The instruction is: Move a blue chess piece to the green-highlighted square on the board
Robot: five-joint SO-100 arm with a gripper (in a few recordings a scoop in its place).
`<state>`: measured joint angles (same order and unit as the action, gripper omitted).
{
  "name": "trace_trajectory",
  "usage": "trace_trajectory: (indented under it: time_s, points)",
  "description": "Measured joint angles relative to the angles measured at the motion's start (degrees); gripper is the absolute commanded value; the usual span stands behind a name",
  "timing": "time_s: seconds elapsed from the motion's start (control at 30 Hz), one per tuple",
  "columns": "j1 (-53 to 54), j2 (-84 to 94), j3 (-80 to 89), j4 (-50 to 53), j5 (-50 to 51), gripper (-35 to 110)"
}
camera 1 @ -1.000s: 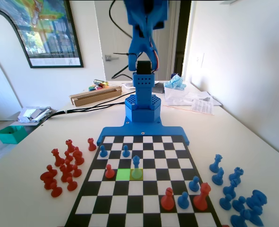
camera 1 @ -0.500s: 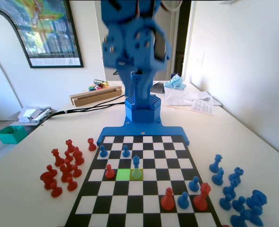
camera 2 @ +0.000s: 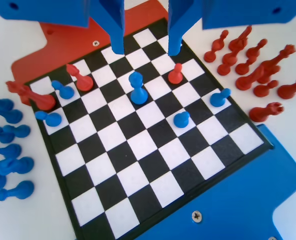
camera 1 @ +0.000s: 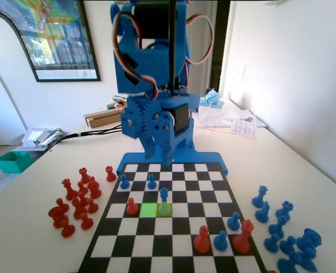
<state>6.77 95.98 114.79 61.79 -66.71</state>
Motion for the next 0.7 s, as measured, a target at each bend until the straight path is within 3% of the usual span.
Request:
trace_trajectory:
  time_s: [0.7]
  points:
    - [-0.9, -13.4, -3.5, -6.6, 0.6, 15]
